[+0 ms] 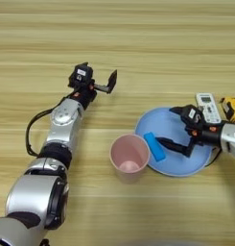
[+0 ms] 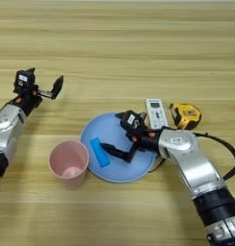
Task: Move the objects on the table
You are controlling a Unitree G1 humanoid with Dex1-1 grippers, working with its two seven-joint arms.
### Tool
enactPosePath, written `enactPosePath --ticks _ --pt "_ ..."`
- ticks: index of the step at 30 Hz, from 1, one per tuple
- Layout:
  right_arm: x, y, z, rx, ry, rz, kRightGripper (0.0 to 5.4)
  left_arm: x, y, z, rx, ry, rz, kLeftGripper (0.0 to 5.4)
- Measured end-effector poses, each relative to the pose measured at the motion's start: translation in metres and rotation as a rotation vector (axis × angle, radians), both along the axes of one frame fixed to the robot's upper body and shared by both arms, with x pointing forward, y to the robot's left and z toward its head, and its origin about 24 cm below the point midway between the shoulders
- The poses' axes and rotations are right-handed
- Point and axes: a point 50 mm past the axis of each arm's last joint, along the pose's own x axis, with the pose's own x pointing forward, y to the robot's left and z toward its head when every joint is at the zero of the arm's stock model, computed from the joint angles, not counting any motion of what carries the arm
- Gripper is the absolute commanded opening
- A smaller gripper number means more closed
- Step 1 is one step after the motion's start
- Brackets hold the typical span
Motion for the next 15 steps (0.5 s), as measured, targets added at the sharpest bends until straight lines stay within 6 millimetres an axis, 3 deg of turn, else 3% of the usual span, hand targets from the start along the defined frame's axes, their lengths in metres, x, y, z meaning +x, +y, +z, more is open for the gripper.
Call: enactPosePath --ticks 15 --pt "-0.012 0.009 -0.016 -0.067 0.055 0.083 5.39 0.0 -0.002 0.0 -0.002 0.001 -0.001 5.4"
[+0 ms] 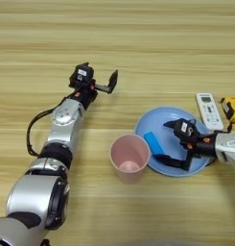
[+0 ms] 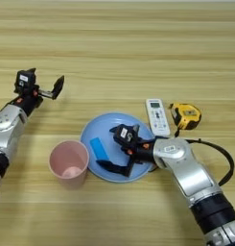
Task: Move the objects on the table
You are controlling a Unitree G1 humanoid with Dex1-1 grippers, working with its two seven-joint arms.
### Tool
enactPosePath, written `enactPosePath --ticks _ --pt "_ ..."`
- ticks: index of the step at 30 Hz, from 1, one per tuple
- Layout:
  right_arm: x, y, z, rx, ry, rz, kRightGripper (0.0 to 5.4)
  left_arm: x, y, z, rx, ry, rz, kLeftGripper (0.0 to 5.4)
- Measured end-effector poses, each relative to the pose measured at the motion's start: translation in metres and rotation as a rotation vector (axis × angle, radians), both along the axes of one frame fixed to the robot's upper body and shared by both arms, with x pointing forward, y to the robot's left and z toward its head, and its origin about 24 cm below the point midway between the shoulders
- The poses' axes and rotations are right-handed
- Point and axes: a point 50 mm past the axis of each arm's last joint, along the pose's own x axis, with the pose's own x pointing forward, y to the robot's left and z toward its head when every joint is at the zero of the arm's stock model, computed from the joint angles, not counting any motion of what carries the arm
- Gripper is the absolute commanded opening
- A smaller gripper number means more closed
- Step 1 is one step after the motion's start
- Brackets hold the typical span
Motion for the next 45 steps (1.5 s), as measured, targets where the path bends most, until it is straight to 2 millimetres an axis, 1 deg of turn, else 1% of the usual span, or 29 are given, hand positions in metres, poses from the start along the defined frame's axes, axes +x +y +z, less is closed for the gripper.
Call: enactPosePath --ticks 11,17,23,31,37,45 --pt "-0.001 0.0 -0.011 -0.075 -0.006 -0.006 5.39 0.0 -0.001 0.0 -0.001 0.0 0.0 5.4" --pt "0.002 -0.001 -0.011 -0.084 -0.02 -0.021 5.39 0.0 -0.001 0.0 -0.001 0.0 0.0 5.4" --pt "0.004 -0.003 -0.009 -0.083 -0.032 -0.037 5.39 0.0 -0.001 0.0 -0.001 0.0 0.0 5.4" --pt "0.012 -0.018 -0.004 -0.083 -0.068 -0.124 5.39 0.0 -0.001 0.0 0.0 0.001 -0.001 5.4" --pt "0.023 -0.026 0.003 -0.08 -0.106 -0.199 5.39 0.0 -0.001 0.0 0.0 0.001 -0.001 5.4" --pt "0.022 -0.023 0.005 -0.068 -0.096 -0.152 5.39 0.0 -0.001 0.0 0.0 0.001 -0.001 5.4"
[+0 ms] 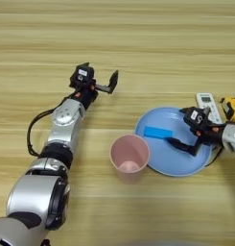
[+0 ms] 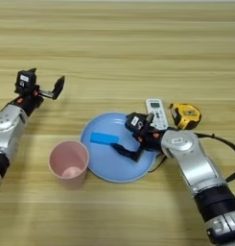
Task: Move the objects on the table
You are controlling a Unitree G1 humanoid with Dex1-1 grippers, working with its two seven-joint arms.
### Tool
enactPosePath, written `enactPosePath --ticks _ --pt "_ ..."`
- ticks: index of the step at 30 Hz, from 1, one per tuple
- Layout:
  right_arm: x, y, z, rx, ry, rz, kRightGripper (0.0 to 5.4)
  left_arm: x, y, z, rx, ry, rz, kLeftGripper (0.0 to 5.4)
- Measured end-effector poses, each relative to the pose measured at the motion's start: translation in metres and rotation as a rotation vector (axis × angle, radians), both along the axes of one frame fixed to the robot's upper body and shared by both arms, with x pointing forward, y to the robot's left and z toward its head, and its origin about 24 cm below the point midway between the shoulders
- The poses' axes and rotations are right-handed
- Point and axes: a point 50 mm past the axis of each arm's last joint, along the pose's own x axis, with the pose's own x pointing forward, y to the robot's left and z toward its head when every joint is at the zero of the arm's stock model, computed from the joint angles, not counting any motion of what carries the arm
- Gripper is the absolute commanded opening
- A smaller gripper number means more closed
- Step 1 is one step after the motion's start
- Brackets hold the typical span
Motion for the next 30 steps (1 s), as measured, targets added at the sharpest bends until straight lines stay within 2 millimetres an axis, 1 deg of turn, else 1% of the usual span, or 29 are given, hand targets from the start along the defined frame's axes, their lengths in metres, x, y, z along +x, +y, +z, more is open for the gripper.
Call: enactPosePath --ticks 6,11,19,25,30 --pt "-0.005 0.005 -0.002 0.007 0.03 0.077 5.39 0.0 0.0 0.0 0.0 0.0 0.0 5.4" --pt "-0.006 0.002 -0.005 0.006 0.06 0.095 5.39 0.0 0.0 0.0 0.0 0.0 0.0 5.4" --pt "0.005 -0.009 -0.014 -0.018 0.106 0.071 5.39 0.0 -0.001 0.0 0.0 0.001 0.0 5.4" --pt "0.01 -0.01 -0.017 0.032 0.181 0.105 5.39 0.0 -0.001 0.0 0.002 0.001 -0.002 5.4" --pt "0.013 -0.008 -0.017 0.059 0.232 0.171 4.83 0.0 -0.002 0.0 0.003 0.001 -0.007 5.4"
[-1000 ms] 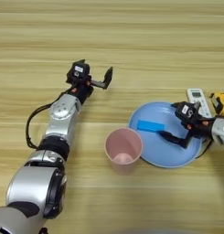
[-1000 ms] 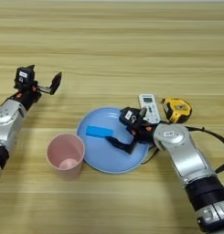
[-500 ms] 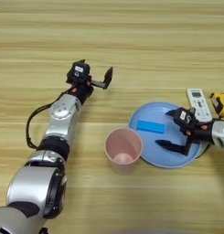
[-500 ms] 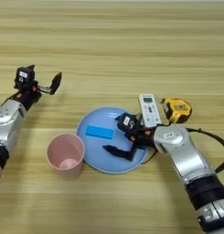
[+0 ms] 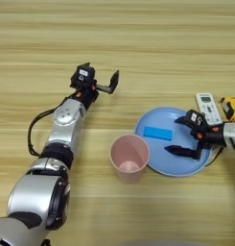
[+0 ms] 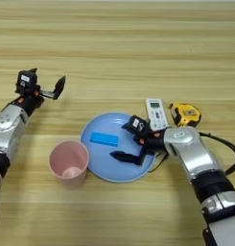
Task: Move the objects on the table
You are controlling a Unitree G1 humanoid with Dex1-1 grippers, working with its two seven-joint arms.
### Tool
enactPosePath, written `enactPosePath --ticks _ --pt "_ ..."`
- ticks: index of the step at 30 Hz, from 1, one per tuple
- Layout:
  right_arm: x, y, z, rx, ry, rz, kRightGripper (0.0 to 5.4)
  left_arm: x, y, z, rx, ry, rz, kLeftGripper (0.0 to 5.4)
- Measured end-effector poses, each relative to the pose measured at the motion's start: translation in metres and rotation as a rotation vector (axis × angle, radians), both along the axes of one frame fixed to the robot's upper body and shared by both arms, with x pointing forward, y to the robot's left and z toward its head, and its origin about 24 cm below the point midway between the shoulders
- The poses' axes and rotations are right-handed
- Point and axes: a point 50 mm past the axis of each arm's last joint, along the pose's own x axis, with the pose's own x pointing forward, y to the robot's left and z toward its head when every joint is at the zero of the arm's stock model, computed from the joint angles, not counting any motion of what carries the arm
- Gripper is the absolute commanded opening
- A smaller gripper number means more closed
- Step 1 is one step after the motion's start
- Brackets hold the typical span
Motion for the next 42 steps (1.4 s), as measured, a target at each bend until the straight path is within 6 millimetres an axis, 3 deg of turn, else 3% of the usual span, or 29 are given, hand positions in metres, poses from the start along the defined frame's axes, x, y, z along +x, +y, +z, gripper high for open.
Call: enactPosePath --ticks 10,28,38,42 --pt "0.003 -0.005 -0.006 0.003 0.028 0.067 3.59 0.0 -0.002 0.0 0.006 -0.001 -0.011 5.4" --pt "0.008 0.006 -0.012 0.049 -0.016 0.046 1.49 0.0 -0.003 0.0 0.007 -0.002 -0.013 5.4" --pt "0.009 0.006 -0.011 0.052 -0.021 0.052 1.4 0.0 -0.003 0.0 0.008 -0.002 -0.014 5.4" --pt "0.014 -0.002 0.007 0.094 -0.083 0.03 1.4 0.0 -0.003 0.0 0.008 -0.002 -0.017 5.4"
